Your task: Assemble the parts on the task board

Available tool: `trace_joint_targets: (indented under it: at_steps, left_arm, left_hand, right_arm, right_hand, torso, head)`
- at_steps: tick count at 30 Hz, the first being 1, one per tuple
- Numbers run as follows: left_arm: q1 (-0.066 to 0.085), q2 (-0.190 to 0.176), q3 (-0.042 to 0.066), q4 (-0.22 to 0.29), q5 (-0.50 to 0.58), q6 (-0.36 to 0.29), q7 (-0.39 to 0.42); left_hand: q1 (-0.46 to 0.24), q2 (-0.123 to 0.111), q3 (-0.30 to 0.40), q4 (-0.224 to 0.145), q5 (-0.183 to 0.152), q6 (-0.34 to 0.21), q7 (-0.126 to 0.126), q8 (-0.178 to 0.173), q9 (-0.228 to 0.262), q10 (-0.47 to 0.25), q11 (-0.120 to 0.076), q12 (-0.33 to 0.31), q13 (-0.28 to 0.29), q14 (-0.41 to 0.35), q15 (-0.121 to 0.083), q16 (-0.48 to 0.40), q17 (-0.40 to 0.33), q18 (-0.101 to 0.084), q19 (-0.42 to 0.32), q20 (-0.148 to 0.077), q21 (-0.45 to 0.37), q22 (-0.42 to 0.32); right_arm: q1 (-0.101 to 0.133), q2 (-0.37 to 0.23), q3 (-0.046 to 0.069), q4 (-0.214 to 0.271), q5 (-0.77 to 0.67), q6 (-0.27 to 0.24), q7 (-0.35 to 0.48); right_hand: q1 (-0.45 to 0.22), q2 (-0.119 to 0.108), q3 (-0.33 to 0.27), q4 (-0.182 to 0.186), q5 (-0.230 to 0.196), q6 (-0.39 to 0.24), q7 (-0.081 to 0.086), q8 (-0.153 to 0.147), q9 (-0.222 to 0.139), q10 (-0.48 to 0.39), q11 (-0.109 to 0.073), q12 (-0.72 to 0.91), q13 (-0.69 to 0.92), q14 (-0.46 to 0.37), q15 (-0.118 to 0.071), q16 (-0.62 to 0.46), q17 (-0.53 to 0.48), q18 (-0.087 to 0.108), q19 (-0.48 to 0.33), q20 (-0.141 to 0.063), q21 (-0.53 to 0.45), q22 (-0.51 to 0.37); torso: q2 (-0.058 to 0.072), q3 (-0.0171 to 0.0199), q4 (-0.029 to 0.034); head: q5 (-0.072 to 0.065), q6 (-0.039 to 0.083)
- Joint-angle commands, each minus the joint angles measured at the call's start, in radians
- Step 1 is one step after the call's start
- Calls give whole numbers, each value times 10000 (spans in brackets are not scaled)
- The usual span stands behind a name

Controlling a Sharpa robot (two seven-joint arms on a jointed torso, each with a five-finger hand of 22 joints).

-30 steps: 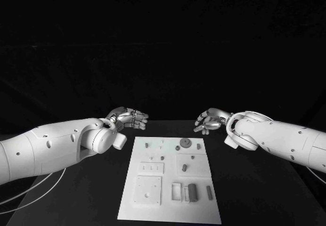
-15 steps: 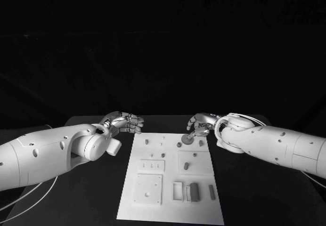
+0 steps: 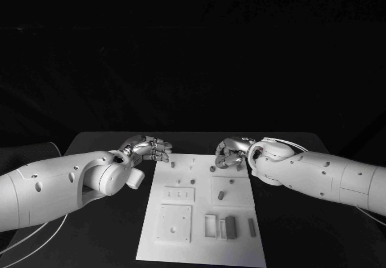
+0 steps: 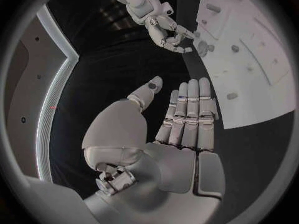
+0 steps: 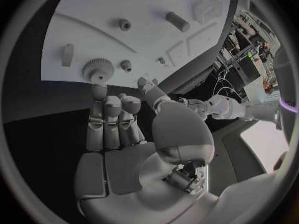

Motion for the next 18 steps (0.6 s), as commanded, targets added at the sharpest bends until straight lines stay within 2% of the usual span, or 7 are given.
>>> trace_joint_targets:
  at_steps: [1, 6, 10, 12, 18]
  left_arm:
    - [12, 15, 10, 72, 24, -53, 81]
    - [13, 24, 10, 129, 24, -81, 71]
    - [15, 29, 11, 170, 25, -74, 53]
    - [16, 44, 11, 171, 25, -59, 41]
    - [16, 95, 11, 108, 27, -56, 11]
  left_hand:
    - [-127, -29, -58, -6, -58, 6, 55, -30, -16, 53, -3, -63, 17, 51, 23, -44, 18, 92, 49, -13, 15, 17]
    - [-160, -36, -71, 4, -58, 9, 73, -42, -29, 58, -5, -70, 29, 32, 31, -73, 43, 79, 35, -13, 0, 16]
    - [-170, -42, -75, 4, -58, 12, 78, -47, -36, 58, -5, -75, 35, 23, 34, -87, 56, 74, 27, -13, -9, 15]
    - [-175, -47, -78, 4, -58, 11, 82, -50, -39, 57, -4, -78, 38, 21, 35, -93, 63, 72, 25, -13, -11, 15]
    - [-187, -54, -84, 6, -59, 11, 86, -56, -45, 59, -4, -81, 44, 20, 36, -101, 75, 70, 24, -14, -15, 17]
  right_arm:
    - [-7, -12, 4, 128, -307, -45, -23]
    - [-19, 52, 4, 166, -378, -44, -31]
    - [-133, 123, 4, 95, -450, -28, -55]
    - [-180, 136, 4, 56, -544, -59, -59]
    - [-250, 196, 5, -123, -641, -127, -83]
  right_hand:
    - [-33, -67, 66, -9, 22, -39, 41, -67, 2, -44, 47, 77, 22, 67, 6, 94, 20, 87, -28, -58, 80, 270]
    - [-48, -70, 91, -9, 21, -36, 49, -93, 7, -37, 55, 152, 39, 74, 15, 175, 36, 87, -41, -72, 184, 268]
    - [-60, -74, 105, -9, 19, -34, 51, -110, 10, -35, 58, 199, 48, 76, 18, 227, 46, 87, -47, -81, 251, 266]
    - [-64, -73, 116, -10, 19, -28, 54, -118, 14, -33, 61, 229, 53, 78, 20, 262, 53, 87, -49, -88, 294, 266]
    - [-68, -79, 144, -12, 21, -3, 64, -138, 25, -5, 71, 335, 71, 98, 30, 384, 79, 87, -44, -115, 427, 263]
  torso:
    - [133, -41, 51]
    - [184, -59, 62]
    - [249, -60, 61]
    - [281, -54, 63]
    - [346, -36, 98]
  head:
    - [-24, -9]
    - [-65, -6]
    - [-36, 11]
    - [0, -1]
    - [9, 66]
